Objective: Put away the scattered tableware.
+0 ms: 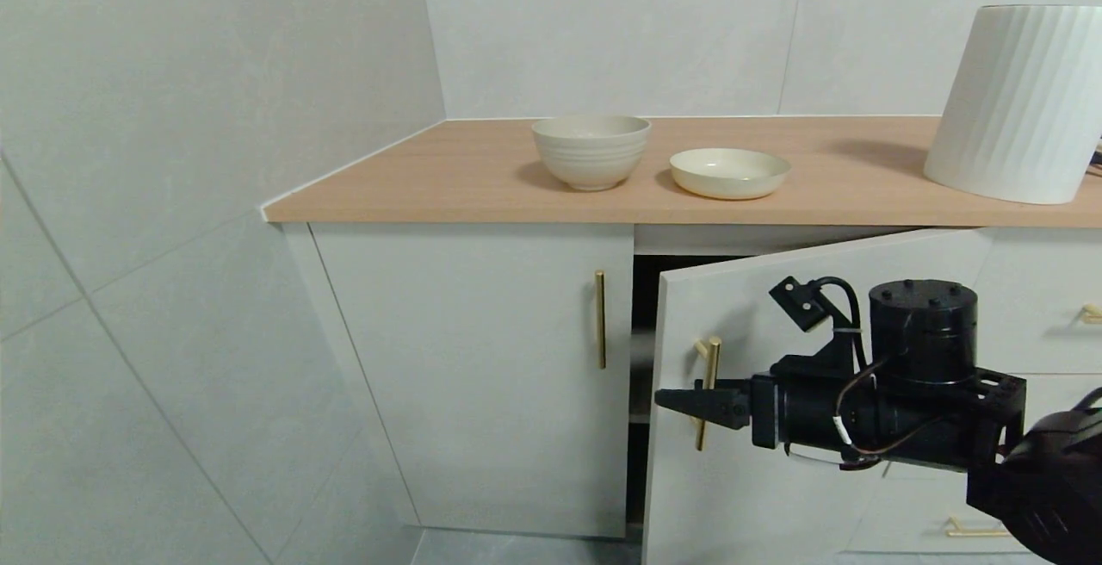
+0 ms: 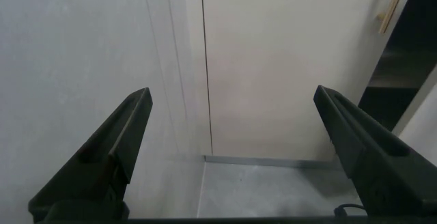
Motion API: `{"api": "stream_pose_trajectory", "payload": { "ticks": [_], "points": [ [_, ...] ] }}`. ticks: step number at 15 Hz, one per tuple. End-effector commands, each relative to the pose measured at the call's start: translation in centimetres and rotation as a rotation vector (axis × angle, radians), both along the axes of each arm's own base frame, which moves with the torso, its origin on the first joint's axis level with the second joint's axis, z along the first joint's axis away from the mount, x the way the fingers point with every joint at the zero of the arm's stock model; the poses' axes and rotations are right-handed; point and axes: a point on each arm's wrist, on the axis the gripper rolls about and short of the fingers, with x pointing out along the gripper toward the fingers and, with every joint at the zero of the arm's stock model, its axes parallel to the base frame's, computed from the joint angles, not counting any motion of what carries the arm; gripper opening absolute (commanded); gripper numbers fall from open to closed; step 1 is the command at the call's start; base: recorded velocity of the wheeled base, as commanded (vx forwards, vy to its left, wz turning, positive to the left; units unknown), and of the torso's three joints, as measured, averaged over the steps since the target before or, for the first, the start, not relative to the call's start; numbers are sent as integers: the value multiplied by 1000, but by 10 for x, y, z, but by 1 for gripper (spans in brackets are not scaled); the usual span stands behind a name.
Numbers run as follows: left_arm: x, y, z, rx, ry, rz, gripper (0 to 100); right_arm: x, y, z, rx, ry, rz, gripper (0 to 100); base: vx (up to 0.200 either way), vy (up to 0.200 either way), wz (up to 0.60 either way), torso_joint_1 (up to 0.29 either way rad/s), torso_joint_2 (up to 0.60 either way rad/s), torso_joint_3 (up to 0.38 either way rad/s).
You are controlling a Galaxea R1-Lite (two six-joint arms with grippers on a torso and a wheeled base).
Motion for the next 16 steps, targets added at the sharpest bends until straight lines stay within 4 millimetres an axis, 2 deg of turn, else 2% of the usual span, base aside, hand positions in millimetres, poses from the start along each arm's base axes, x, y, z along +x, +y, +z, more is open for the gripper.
{"api": "stream_pose_trajectory", "payload": {
  "ticks": [1,5,7,8,9,10,12,13,15,16],
  "points": [
    [0,0,0,5,0,1,100,-13,-6,7,9,-12,6,100,0,0,0,0,0,0],
    [0,-1,2,11,-13,-27,100,-18,-5,3,-1,0,20,100,0,0,0,0,0,0],
    [-3,-2,15,37,-83,-84,100,-19,-6,2,-4,1,18,100,0,0,0,0,0,0],
    [-10,-4,34,38,-138,-194,100,-22,-8,4,0,1,17,100,0,0,0,0,0,0],
    [-12,-5,39,33,-132,-240,100,-23,-8,5,2,-2,17,100,0,0,0,0,0,0],
    [-15,-8,57,1,-72,-357,100,-23,-8,5,2,-2,17,100,0,0,0,0,0,0],
    [-12,-10,80,-31,-12,-444,100,-23,-8,5,2,-2,20,100,0,0,0,0,0,0],
    [-6,-10,91,-41,15,-477,100,-24,-8,4,0,2,23,100,0,0,0,0,0,0],
    [30,-12,125,-79,145,-565,100,-27,-6,3,-4,7,34,100,0,0,0,0,0,0],
    [41,-12,134,-88,172,-584,100,-27,-5,2,-4,8,34,100,0,0,0,0,0,0]
  ]
}}
